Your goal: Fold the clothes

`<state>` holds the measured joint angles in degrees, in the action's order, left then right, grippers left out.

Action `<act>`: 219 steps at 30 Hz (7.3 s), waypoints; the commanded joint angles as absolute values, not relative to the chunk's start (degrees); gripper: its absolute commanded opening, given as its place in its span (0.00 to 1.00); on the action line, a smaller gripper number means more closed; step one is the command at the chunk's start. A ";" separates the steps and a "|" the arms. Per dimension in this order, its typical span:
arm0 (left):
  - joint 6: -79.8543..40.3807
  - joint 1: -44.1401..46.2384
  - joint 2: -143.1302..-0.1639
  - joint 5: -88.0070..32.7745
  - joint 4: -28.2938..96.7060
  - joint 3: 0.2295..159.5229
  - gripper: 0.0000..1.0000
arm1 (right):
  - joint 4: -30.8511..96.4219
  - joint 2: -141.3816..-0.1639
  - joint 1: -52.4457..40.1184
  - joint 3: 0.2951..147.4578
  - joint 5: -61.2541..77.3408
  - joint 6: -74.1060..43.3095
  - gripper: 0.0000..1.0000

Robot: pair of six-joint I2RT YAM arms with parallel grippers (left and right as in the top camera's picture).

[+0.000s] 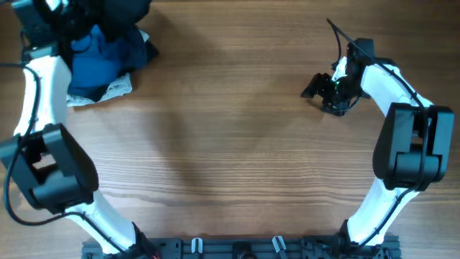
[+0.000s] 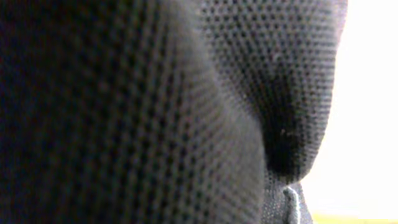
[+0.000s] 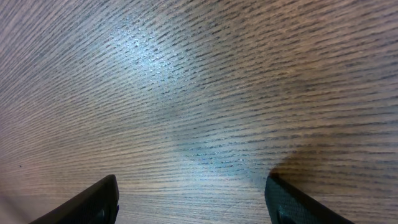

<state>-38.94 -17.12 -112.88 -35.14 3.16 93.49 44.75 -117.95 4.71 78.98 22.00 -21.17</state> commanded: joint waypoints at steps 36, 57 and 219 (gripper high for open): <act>-31.99 -26.06 -117.45 -31.16 22.57 95.59 1.00 | 48.86 -121.32 5.10 76.44 17.58 -20.97 0.76; -31.75 -26.15 -105.97 -18.35 34.65 95.59 1.00 | 48.64 -121.32 5.10 76.44 18.00 -19.49 0.76; -19.88 14.52 -72.01 -9.32 53.67 73.56 1.00 | 80.36 -48.99 5.32 79.07 8.86 -19.55 1.00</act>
<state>-20.99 13.45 -71.29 -10.74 54.50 74.67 80.34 -49.15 5.08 78.89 10.39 -19.44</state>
